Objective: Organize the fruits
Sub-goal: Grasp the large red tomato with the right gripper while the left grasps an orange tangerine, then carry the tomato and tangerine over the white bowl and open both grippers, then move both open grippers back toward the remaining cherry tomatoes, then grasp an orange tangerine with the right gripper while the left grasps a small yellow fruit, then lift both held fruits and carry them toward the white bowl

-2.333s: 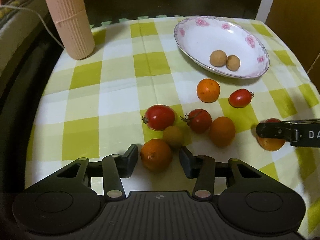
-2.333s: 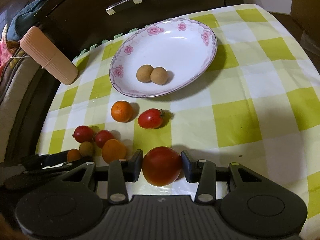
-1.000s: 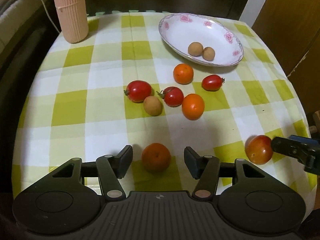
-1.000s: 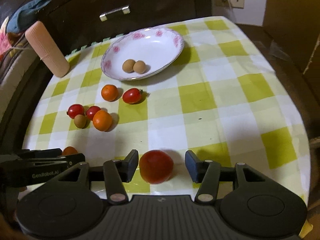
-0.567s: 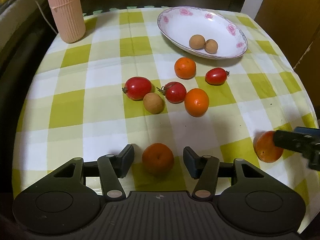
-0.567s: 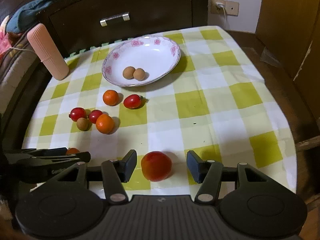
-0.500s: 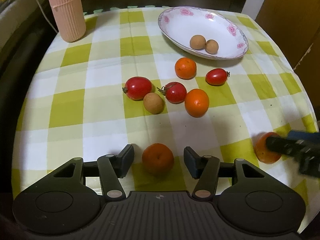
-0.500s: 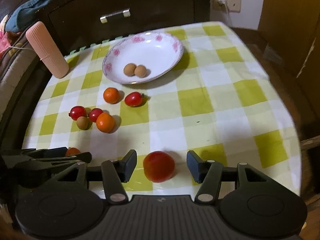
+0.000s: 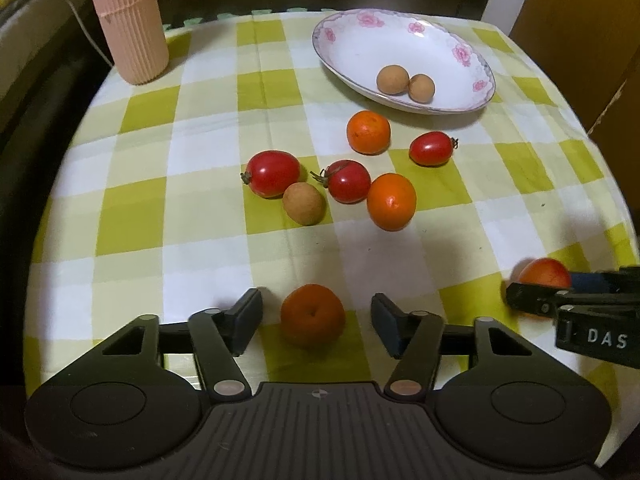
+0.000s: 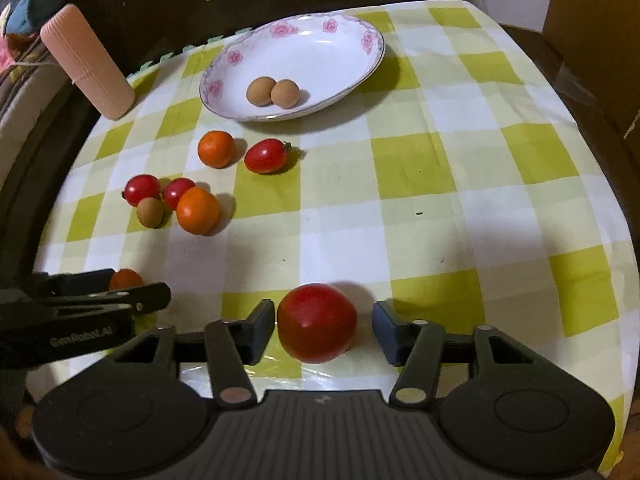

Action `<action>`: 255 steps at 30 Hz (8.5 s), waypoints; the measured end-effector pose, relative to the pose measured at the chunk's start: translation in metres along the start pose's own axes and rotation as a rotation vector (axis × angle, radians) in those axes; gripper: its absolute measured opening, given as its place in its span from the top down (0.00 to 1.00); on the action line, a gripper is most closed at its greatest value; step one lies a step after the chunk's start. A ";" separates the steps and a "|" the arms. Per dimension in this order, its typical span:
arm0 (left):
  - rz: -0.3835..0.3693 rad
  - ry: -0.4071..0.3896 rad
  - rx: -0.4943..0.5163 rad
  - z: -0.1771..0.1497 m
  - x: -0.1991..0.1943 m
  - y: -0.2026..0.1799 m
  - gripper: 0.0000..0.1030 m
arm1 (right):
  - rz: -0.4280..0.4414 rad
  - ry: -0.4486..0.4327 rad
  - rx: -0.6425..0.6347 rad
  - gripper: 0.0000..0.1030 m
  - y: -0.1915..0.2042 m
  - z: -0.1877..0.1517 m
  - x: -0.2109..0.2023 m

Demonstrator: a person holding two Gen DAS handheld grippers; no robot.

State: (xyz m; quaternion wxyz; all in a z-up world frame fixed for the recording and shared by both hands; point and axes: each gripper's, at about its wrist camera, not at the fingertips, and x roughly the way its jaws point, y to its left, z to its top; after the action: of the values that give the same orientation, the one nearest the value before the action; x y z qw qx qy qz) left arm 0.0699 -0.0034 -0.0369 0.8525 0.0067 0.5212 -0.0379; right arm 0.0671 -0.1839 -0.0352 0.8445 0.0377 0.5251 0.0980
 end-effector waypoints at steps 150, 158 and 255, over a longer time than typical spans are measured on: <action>-0.080 -0.054 -0.119 0.066 -0.021 0.035 0.33 | 0.231 -0.006 -0.084 0.58 0.056 0.068 0.046; -0.091 -0.043 -0.132 0.065 -0.019 0.037 0.33 | 0.254 0.006 -0.117 0.69 0.062 0.064 0.048; -0.069 0.036 0.024 0.016 0.004 -0.008 0.70 | 0.107 -0.002 -0.132 0.68 0.013 0.024 0.009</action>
State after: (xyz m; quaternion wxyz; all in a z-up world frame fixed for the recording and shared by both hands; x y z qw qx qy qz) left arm 0.0855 -0.0124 -0.0331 0.8411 -0.0005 0.5359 -0.0735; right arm 0.0907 -0.1684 -0.0300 0.8393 0.0104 0.5139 0.1773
